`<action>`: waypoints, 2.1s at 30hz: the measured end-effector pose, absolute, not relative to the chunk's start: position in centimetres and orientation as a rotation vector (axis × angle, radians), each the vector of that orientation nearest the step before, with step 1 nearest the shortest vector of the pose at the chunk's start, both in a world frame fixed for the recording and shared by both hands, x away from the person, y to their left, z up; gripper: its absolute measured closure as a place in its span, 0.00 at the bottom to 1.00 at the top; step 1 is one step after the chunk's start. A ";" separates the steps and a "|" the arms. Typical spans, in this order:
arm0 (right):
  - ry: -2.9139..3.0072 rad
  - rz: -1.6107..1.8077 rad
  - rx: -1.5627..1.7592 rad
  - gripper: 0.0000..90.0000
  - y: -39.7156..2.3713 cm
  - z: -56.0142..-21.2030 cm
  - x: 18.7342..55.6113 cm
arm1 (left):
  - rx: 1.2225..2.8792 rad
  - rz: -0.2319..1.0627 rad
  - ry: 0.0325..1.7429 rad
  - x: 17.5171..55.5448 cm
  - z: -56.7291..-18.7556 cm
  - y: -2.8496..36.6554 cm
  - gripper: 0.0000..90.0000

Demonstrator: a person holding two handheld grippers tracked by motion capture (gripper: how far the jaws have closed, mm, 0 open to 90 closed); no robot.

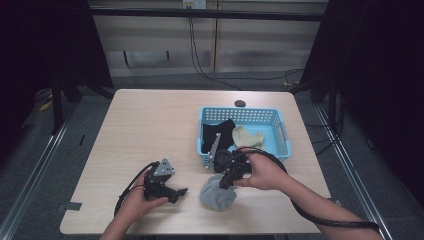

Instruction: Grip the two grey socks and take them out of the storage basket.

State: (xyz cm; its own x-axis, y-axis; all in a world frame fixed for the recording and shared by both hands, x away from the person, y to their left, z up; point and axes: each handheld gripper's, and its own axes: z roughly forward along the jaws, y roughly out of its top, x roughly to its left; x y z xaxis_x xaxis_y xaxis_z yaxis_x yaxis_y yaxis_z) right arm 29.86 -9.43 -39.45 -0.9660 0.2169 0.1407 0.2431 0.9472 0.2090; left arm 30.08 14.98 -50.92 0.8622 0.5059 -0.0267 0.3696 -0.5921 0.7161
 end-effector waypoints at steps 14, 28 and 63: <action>-3.006 -0.343 -0.361 0.84 -9.2 -40.0 29.8 | 2.268 0.230 0.630 30.1 -50.9 15.0 0.09; -3.018 -0.392 -0.484 0.48 -11.8 -39.4 29.3 | 2.259 0.227 0.637 30.1 -51.0 14.9 0.09; -3.018 -0.568 -0.871 0.31 -22.5 -43.7 27.3 | 2.259 0.227 0.636 30.1 -51.0 14.9 0.09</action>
